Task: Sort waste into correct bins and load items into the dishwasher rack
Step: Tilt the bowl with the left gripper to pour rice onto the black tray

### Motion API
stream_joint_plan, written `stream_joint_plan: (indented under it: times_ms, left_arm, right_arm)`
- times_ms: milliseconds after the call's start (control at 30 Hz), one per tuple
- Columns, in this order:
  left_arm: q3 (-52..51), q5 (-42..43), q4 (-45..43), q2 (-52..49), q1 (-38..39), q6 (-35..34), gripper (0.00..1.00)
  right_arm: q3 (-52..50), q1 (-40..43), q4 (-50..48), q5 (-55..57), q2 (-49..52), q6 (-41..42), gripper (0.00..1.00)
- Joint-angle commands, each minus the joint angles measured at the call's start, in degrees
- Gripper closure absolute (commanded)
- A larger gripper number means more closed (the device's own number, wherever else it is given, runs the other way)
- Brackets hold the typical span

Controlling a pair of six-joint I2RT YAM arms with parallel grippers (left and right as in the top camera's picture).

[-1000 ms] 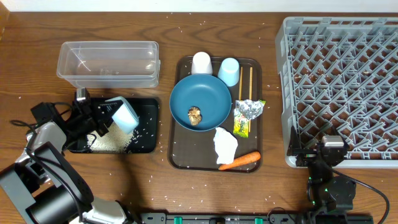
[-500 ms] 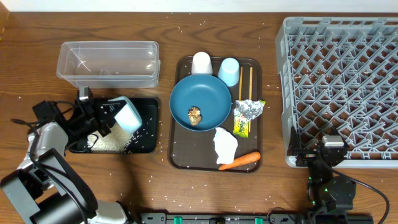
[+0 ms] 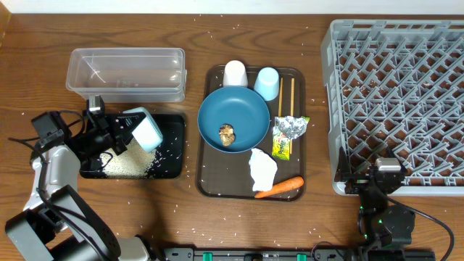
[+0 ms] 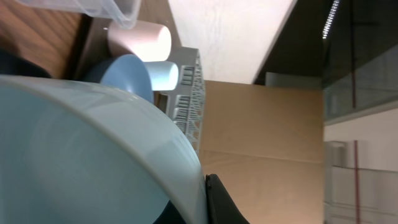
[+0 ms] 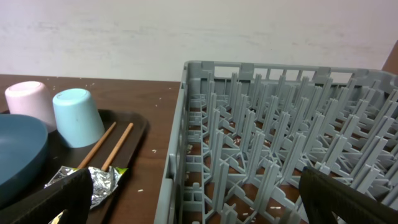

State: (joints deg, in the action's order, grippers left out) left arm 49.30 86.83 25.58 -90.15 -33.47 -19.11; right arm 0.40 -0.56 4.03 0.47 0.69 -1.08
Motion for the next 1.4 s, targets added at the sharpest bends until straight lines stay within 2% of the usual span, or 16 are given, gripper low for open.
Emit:
stream_joint_plan:
  times_ms: [0, 133, 200, 333, 400, 467, 533, 633, 800, 1100, 1167, 1267, 1367]
  left_arm:
    - [0.8, 3.2, -0.8, 0.7, 0.2, -4.5, 0.94]
    - [0.7, -1.2, -5.9, 0.7, 0.2, -4.6, 0.94]
    - [0.7, 1.5, -6.2, 0.7, 0.2, -6.7, 0.94]
    - [0.7, 0.2, -7.2, 0.7, 0.2, -6.6, 0.94]
    - [0.7, 3.3, -6.9, 0.7, 0.2, -8.2, 0.94]
    - [0.7, 3.0, -7.9, 0.8, 0.4, -7.3, 0.94]
    - [0.7, -0.6, -9.9, 0.7, 0.5, -7.2, 0.94]
    - [0.7, -3.6, -9.9, 0.6, 0.5, -10.7, 0.94]
    - [0.7, -8.2, -9.9, 0.6, 2.1, -10.8, 0.94]
    - [0.7, -9.3, -16.0, 0.6, 7.0, -19.8, 0.94]
    - [0.7, -10.9, -16.0, 0.6, 7.8, -18.4, 0.94]
    - [0.7, -17.9, -12.1, 0.6, 9.3, -14.2, 0.94]
    - [0.7, -15.8, -10.6, 0.7, 10.8, -14.1, 0.94]
  right_arm:
    - [-0.1, -0.3, 0.2, 0.1, -0.4, -0.5, 0.01]
    - [-0.1, -0.3, 0.2, 0.1, -0.4, -0.5, 0.01]
    - [-0.1, -0.3, 0.2, 0.1, -0.4, -0.5, 0.01]
    - [-0.1, -0.3, 0.2, 0.1, -0.3, -0.5, 0.01]
    - [-0.1, -0.3, 0.2, 0.1, -0.4, -0.5, 0.01]
    - [-0.1, -0.3, 0.2, 0.1, -0.4, -0.5, 0.01]
    - [-0.1, -0.3, 0.2, 0.1, -0.4, -0.5, 0.01]
    - [-0.1, -0.3, 0.2, 0.1, -0.3, -0.5, 0.01]
    - [-0.1, -0.3, 0.2, 0.1, -0.4, -0.5, 0.01]
    - [-0.1, -0.3, 0.2, 0.1, -0.4, -0.5, 0.01]
    - [-0.1, -0.3, 0.2, 0.1, -0.4, -0.5, 0.01]
    - [-0.1, -0.3, 0.2, 0.1, -0.3, -0.5, 0.01]
    - [-0.1, -0.3, 0.2, 0.1, -0.4, -0.5, 0.01]
